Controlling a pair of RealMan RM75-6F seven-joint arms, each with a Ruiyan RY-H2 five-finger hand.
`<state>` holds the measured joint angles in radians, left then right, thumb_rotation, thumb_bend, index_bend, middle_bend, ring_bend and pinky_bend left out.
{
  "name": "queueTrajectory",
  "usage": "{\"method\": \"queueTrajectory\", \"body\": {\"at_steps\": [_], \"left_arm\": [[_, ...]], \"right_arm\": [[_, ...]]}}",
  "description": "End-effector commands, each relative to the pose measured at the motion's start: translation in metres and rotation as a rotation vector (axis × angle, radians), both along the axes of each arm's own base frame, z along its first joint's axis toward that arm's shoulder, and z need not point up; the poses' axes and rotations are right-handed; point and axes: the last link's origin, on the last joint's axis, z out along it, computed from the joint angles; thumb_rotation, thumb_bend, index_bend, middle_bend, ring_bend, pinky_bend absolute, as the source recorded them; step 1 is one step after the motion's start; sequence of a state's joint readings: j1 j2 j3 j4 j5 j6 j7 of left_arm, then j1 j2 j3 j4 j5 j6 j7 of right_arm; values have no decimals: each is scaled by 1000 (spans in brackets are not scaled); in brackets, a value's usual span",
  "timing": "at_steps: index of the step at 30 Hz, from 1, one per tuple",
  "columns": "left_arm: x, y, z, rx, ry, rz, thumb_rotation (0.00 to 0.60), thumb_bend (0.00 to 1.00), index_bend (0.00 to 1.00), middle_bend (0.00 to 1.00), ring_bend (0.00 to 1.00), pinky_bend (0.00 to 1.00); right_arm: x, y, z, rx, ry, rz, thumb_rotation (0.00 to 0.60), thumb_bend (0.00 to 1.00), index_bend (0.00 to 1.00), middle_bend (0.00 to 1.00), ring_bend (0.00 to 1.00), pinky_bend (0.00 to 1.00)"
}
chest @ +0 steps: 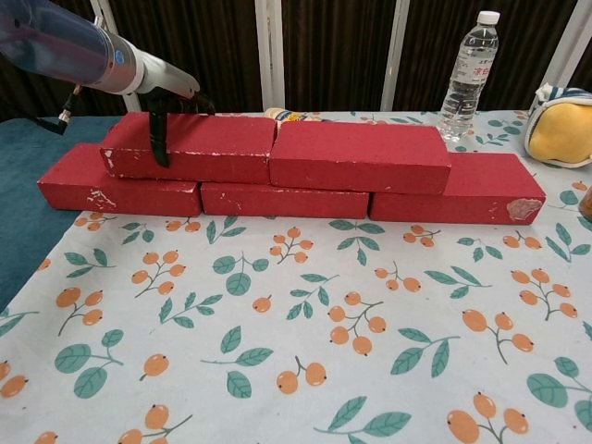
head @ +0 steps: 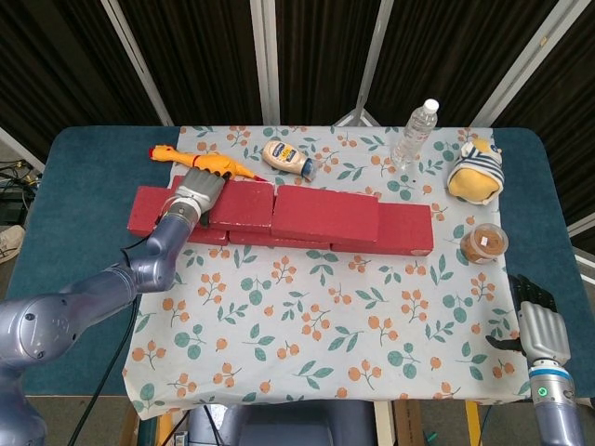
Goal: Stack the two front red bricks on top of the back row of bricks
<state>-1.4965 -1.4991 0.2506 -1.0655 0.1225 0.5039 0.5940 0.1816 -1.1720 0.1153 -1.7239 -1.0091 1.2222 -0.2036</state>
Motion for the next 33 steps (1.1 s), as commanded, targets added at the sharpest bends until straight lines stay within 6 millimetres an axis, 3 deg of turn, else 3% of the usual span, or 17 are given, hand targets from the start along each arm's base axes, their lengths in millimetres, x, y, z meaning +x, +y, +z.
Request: {"method": "queueTrajectory", "body": {"at_steps": [1,33], "left_arm": [[0,0,-1,-3,0,0,600,0,57,153,165,268],[8,-5,0,-13,-1,6,600,0,46,126,126,257]], "right_arm": [[0,0,0,-1,1,-2,600,108,0,0,0,0],[1,0,-1,-12,-2,-22,600,108,0,0,0,0]]}}
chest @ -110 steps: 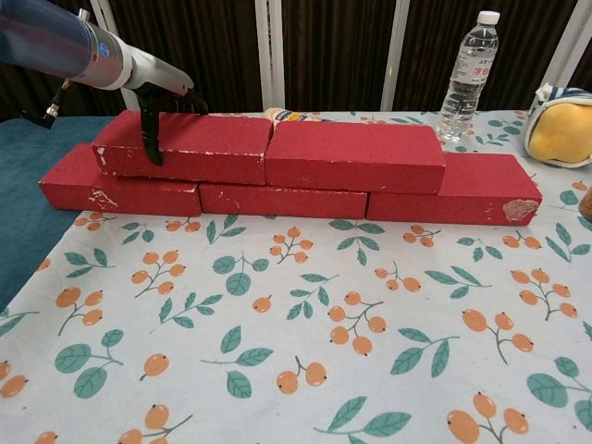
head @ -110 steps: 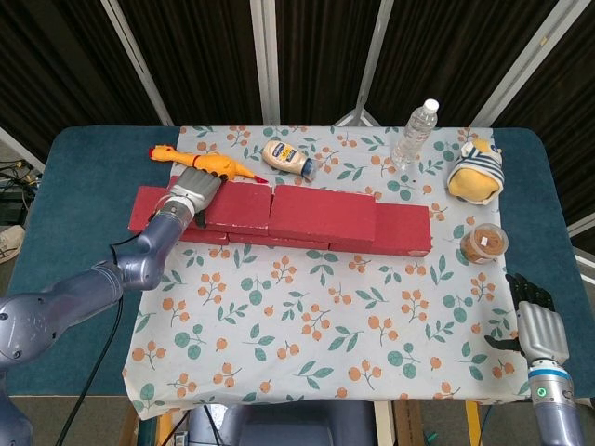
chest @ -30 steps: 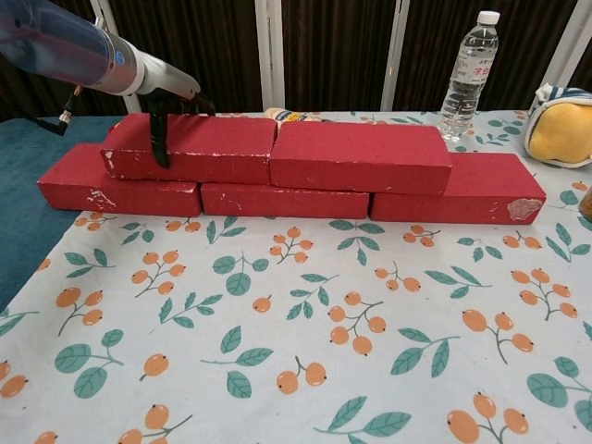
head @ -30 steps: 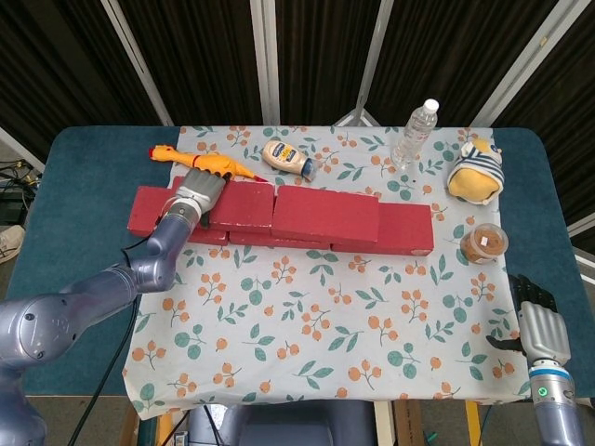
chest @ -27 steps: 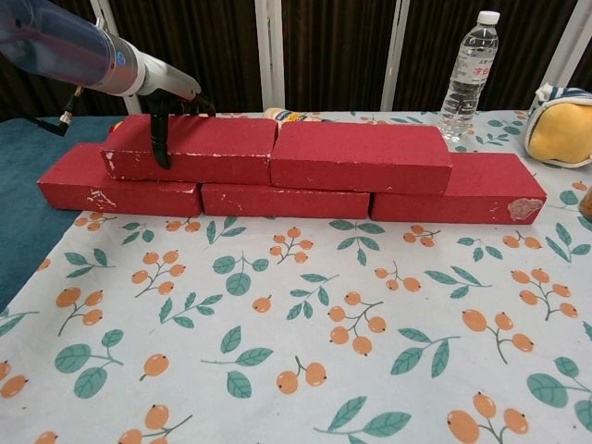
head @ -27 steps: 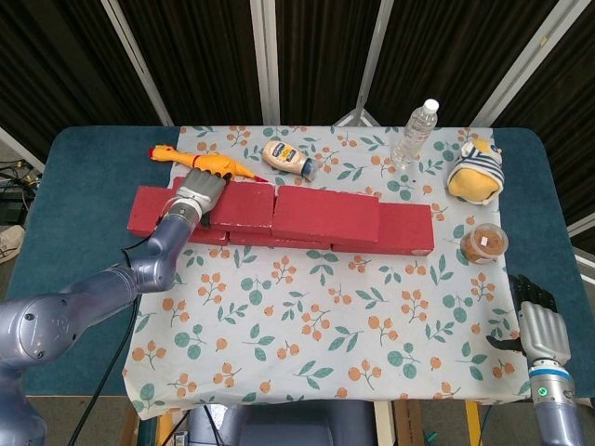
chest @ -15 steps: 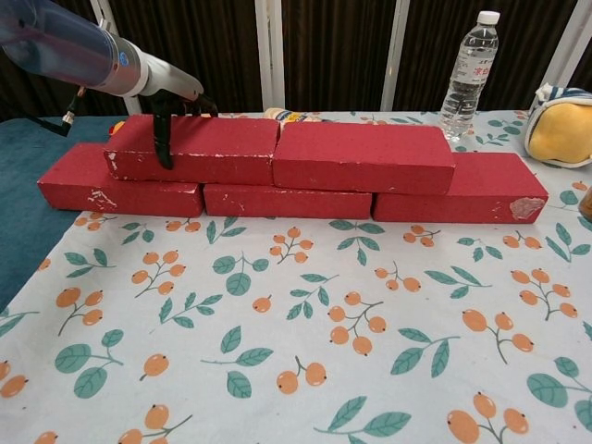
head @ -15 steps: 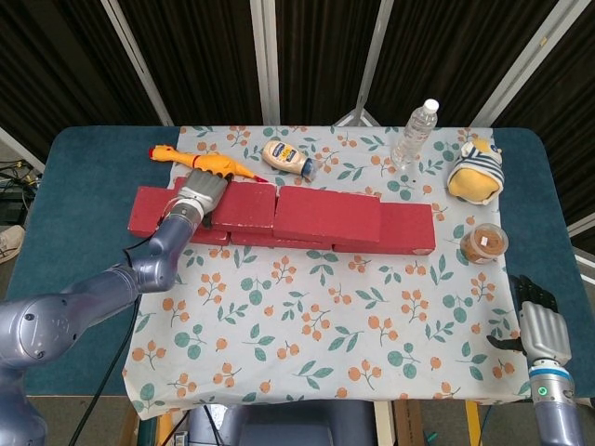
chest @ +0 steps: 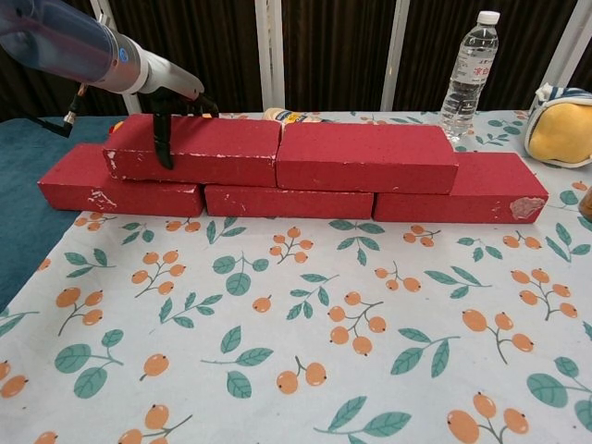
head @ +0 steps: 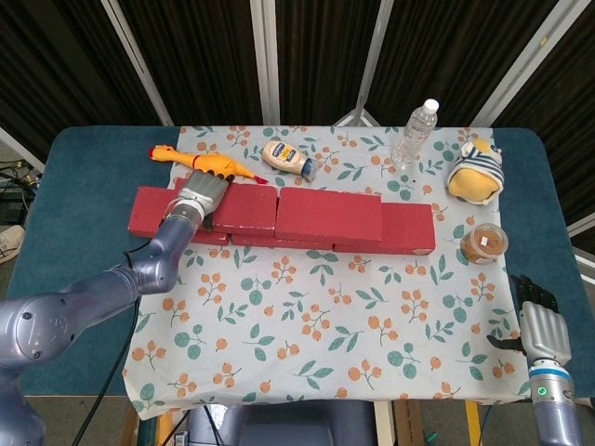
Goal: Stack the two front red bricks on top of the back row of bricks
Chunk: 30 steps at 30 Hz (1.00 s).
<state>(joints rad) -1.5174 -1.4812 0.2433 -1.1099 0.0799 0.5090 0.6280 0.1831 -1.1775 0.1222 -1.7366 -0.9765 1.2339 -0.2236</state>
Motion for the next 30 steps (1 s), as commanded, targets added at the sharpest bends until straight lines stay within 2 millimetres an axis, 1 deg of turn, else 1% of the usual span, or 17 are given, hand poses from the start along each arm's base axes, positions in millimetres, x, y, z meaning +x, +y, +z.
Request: {"method": "queueTrajectory", "body": {"at_steps": [1,15,24,30], "left_arm": [[0,0,0,1,1,1,600,0,46,126,126,257],[-2,-2,-2,3,6,7,600,0,38,127,126,257],[2,-1,-6,8,-12,-5,600,0,34,127,126,257],[1,-2,-7,-1,-14,1,600,0,34,119,122,251]], "right_arm": [[0,0,0,0,0,-1,600,108,0,0,0,0],[0,0,0,-5,0,-9,600,108,0,0,0,0],[0,0,0,-4,2,-13,600,108,0,0,0,0],[0,0,0,-3,3,-16,600,108,0,0,0,0]]}}
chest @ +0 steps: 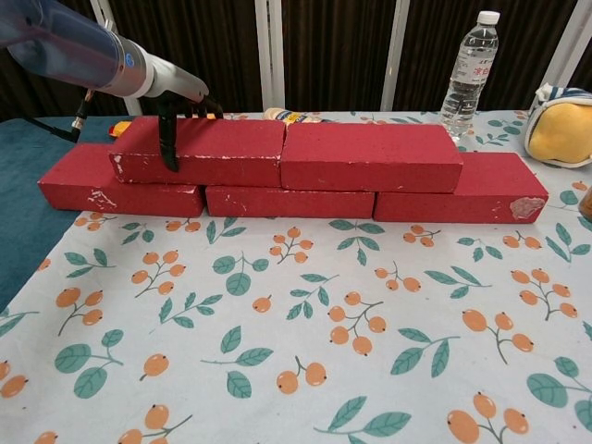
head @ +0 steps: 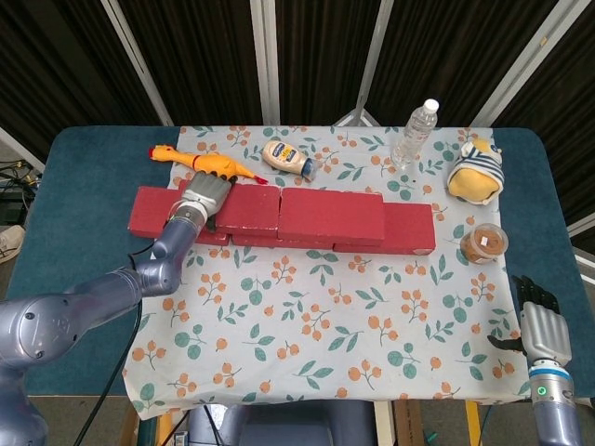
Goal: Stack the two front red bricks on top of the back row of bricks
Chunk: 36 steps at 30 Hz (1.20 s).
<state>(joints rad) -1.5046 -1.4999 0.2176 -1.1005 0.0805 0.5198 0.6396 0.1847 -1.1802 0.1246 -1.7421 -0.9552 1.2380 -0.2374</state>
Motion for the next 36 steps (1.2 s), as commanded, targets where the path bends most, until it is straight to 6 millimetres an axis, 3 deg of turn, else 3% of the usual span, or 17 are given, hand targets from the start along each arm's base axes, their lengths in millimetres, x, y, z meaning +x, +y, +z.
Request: {"method": "queueTrajectory", "body": {"at_steps": [1,16,36], "left_arm": [[-1,0,0,-4,2,3,600,0,34,114,117,247],[0,-1,1,-23,-4,36,600,0,8,30,4,190],[5,-2,5,-2,2,41,600,0,0,0,0,174]], "right_arm": [[0,0,0,0,0,0,600,108,0,0,0,0],[0,-1,-1,1,-1,-10,600,108,0,0,0,0],[-1,0,-1,8,1,-23,600,108,0,0,0,0]]}}
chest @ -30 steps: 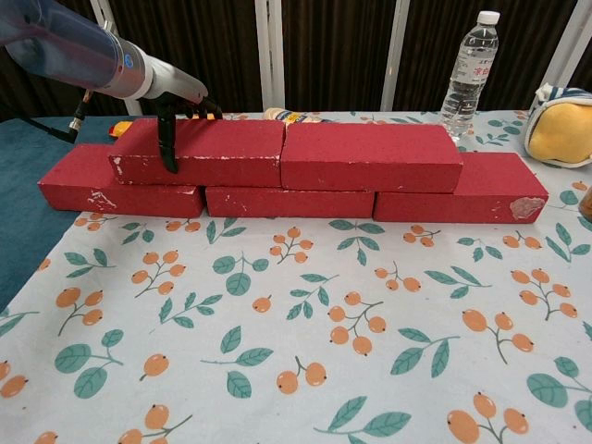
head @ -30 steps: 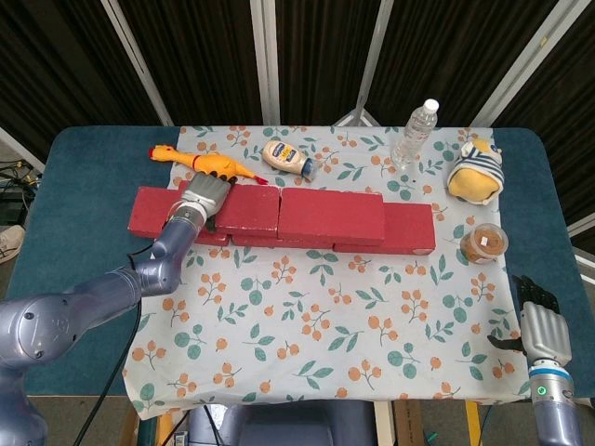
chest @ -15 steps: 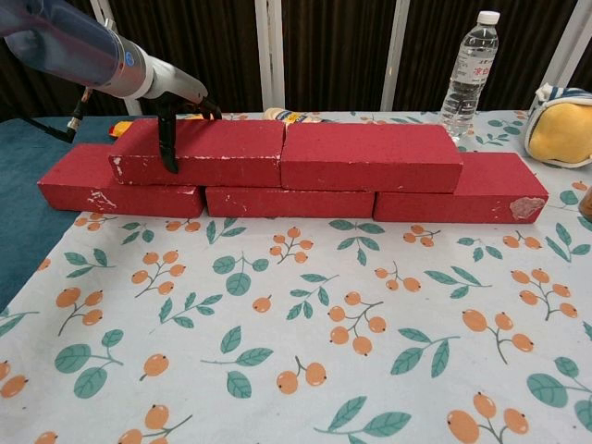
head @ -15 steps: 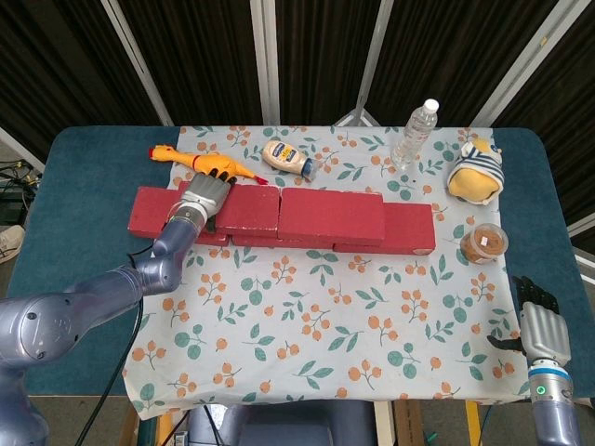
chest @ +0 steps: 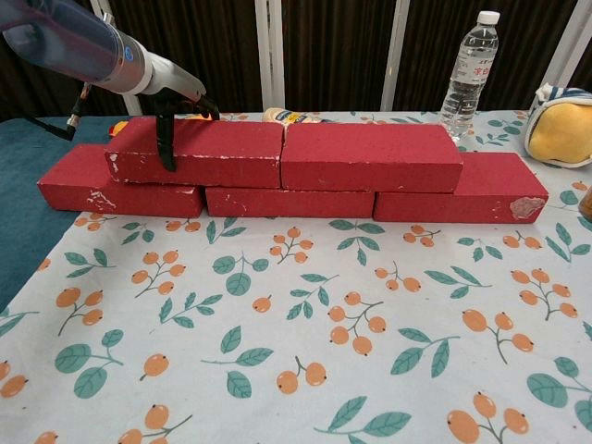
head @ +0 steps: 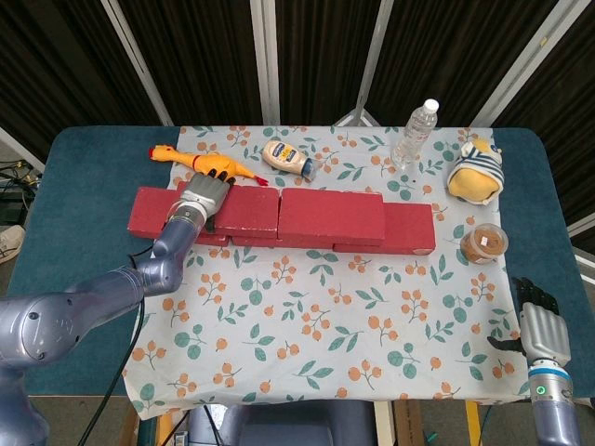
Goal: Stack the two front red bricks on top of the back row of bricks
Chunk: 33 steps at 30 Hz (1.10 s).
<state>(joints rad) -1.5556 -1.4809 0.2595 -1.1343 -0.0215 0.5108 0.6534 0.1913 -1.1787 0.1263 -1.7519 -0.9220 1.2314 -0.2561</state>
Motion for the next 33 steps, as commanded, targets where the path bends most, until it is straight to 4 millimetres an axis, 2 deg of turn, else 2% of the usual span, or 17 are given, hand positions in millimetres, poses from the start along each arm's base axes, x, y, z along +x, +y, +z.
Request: {"method": "queueTrajectory", "body": {"at_steps": [1,33], "left_arm": [[0,0,0,1,0,0,600,0,0,0,0,172],[10,-4,-5,-7,-47,-45,600,0,0,0,0,167]], "right_arm": [[0,0,1,0,0,-1,600,108,0,0,0,0],[0,1,0,6,6,-9,600,108,0,0,0,0]]}}
